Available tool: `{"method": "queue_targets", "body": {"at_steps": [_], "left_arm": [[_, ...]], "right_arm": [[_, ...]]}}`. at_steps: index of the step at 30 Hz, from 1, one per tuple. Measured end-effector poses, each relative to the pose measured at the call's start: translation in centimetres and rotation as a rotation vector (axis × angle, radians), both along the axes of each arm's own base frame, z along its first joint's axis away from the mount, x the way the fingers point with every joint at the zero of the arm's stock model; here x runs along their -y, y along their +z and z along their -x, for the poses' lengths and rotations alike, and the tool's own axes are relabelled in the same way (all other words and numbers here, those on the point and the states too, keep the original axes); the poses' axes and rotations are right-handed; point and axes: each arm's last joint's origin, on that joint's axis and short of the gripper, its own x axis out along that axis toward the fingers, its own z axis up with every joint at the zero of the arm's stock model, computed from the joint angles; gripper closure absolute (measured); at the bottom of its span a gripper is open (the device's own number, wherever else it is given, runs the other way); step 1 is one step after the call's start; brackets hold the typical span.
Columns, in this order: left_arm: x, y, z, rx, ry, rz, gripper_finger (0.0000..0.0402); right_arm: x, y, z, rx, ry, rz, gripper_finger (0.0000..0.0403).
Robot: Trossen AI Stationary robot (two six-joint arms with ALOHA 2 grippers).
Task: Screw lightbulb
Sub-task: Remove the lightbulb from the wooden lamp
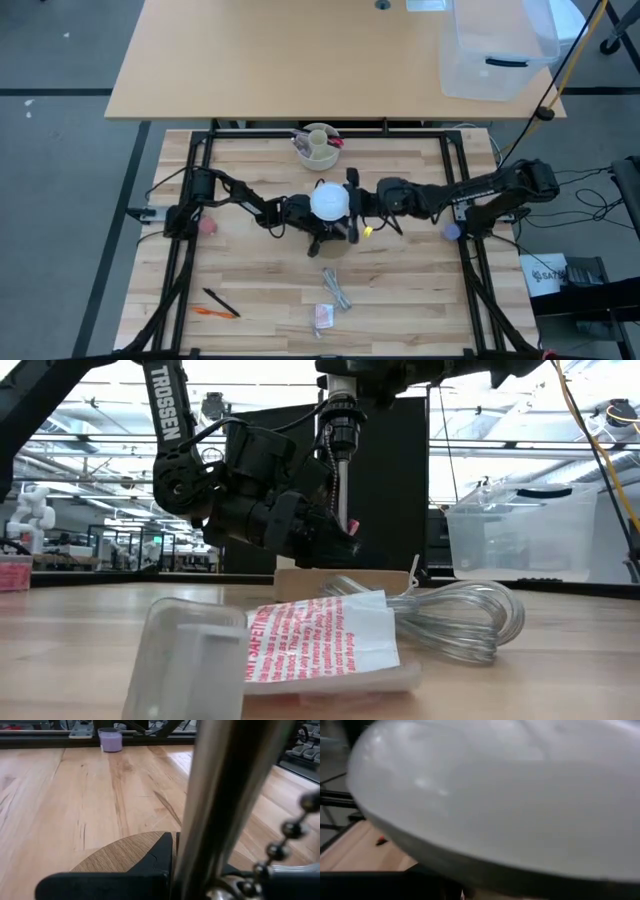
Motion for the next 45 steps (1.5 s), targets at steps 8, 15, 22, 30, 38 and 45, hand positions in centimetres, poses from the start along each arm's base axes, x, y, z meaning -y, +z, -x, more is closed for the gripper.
{"method": "queue_targets", "body": {"at_steps": [8, 15, 22, 30, 38, 45], "left_arm": [[0.0, 0.0, 0.0, 0.006, -0.007, -0.015, 0.0379], [0.0, 0.0, 0.0, 0.008, -0.009, -0.020, 0.0379], [0.0, 0.0, 0.0, 0.009, -0.012, -0.023, 0.0379], [0.1, 0.0, 0.0, 0.007, -0.020, -0.017, 0.0379], [0.1, 0.0, 0.1, 0.004, -0.016, -0.014, 0.0379], [0.0, -0.1, 0.1, 0.003, -0.007, -0.017, 0.0379]], "right_arm": [[1.4, -0.1, 0.0, -0.006, 0.196, 0.047, 0.0228], [2.6, -0.1, 0.2, 0.004, 0.318, 0.066, 0.0228], [3.5, -0.1, 0.4, 0.013, 0.420, 0.062, 0.0228], [3.8, 0.5, 0.2, 0.014, 0.455, 0.013, 0.0228], [3.9, 0.6, 0.1, 0.000, 0.394, -0.038, 0.0222], [3.6, 1.0, 0.1, 0.002, 0.406, -0.082, 0.0159]]}}
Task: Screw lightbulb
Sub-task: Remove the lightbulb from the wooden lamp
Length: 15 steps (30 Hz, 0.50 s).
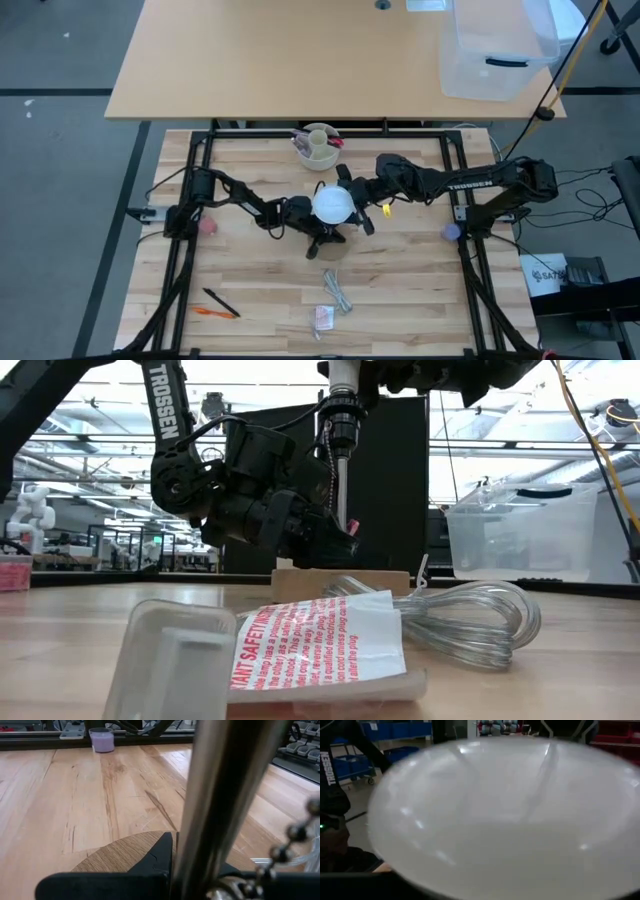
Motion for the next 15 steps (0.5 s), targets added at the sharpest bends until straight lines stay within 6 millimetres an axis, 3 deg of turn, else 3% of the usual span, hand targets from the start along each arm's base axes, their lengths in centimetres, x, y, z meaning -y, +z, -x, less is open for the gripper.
{"method": "queue_targets", "body": {"at_steps": [7, 15], "left_arm": [[0.0, 0.0, 0.0, 0.000, 0.003, -0.001, 0.0379], [0.0, 0.0, 0.0, -0.002, 0.007, 0.000, 0.0379]], "right_arm": [[-0.2, -0.1, 0.5, -0.064, -0.001, -0.001, 0.0101], [0.5, 0.6, 2.9, -0.186, -0.092, 0.016, 0.0092]]}}
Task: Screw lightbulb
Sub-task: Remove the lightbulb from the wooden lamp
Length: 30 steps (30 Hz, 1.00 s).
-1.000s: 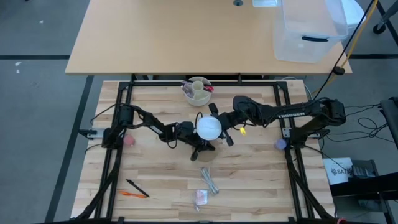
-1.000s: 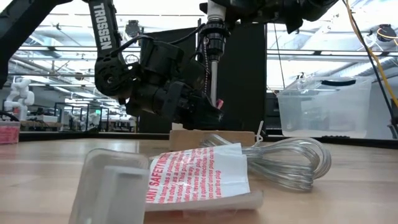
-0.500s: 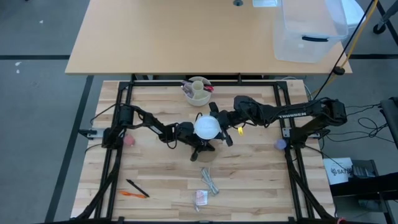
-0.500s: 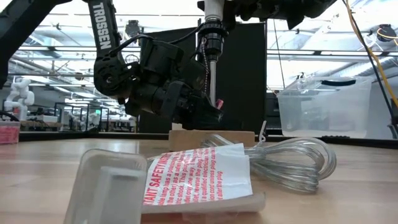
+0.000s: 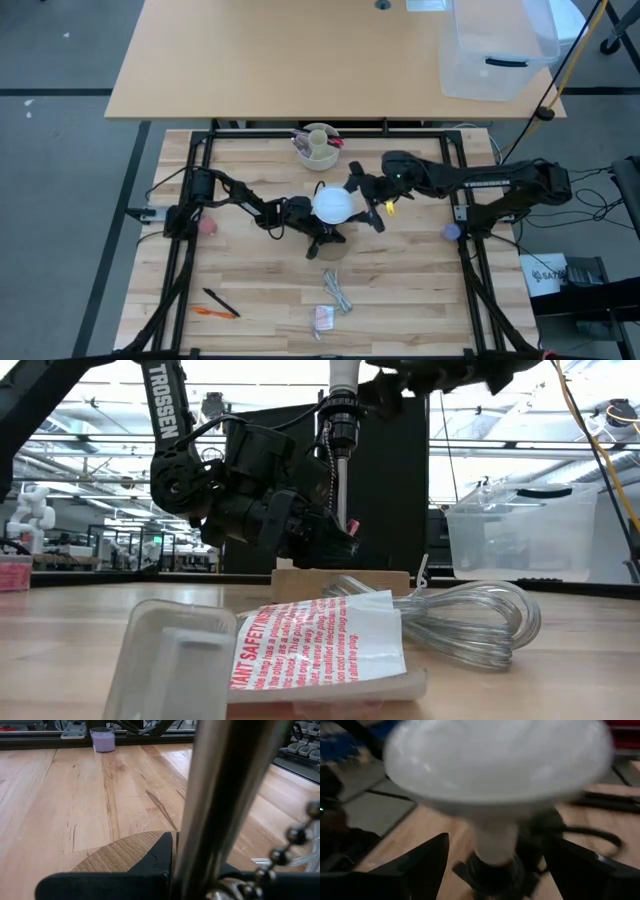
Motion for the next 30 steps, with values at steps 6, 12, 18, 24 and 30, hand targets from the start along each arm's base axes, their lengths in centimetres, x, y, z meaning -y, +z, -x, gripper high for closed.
{"method": "queue_targets", "body": {"at_steps": [6, 12, 18, 24, 30], "left_arm": [[-0.1, 0.0, 0.0, -0.005, 0.047, -0.012, 0.0379], [-0.2, 0.0, -0.1, -0.008, 0.103, -0.015, 0.0380], [-0.3, 0.0, -0.2, -0.009, 0.180, -0.021, 0.0380], [-0.7, 0.1, -0.3, 0.004, 0.259, -0.040, 0.0380], [-0.8, 0.2, -0.3, 0.007, 0.296, -0.047, 0.0380]], "right_arm": [[-0.3, -0.5, 0.9, -0.120, -0.110, -0.005, 0.0092], [-2.8, -1.4, 0.2, -0.165, -0.166, 0.049, 0.0093], [-5.1, -1.4, 0.1, -0.149, -0.362, 0.067, 0.0099], [-7.4, -1.6, -0.6, -0.074, -0.457, 0.092, 0.0100], [-8.3, -2.5, -1.8, -0.005, -0.626, 0.117, 0.0101]]}}
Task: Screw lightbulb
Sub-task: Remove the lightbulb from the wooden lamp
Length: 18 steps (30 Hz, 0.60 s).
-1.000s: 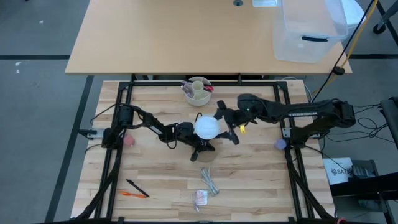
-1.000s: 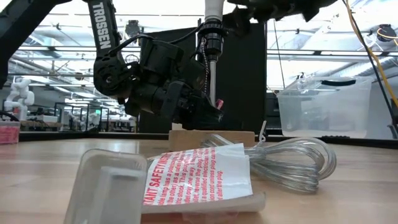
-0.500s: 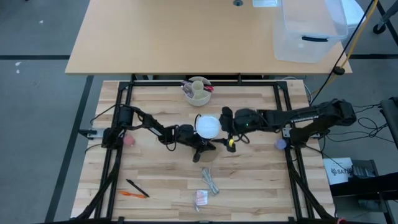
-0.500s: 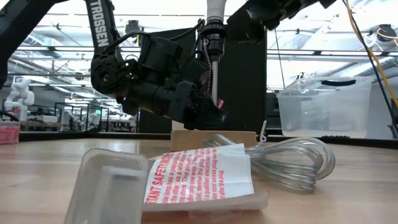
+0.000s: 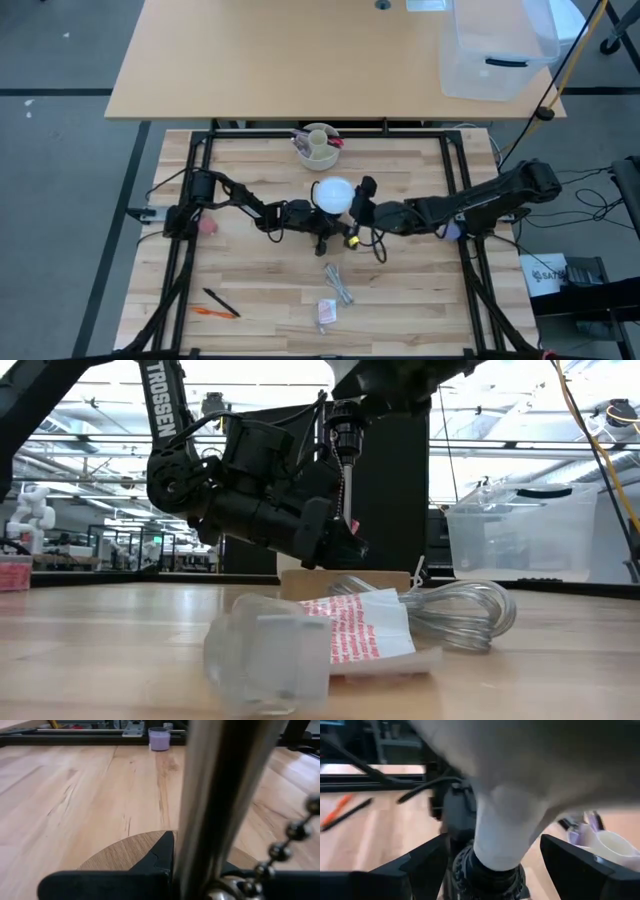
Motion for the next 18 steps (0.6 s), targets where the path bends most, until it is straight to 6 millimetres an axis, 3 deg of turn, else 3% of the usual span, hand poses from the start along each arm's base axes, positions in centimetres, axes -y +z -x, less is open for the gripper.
{"method": "queue_targets", "body": {"at_steps": [8, 18], "left_arm": [[0.0, 0.0, 0.0, -0.002, 0.024, -0.002, 0.0380], [0.0, 0.0, 0.0, -0.002, 0.035, 0.000, 0.0380]], "right_arm": [[-0.1, -0.4, -1.9, 0.164, -0.124, 0.044, 0.0101], [-0.3, 0.3, -1.8, 0.216, -0.244, 0.102, 0.0101]]}}
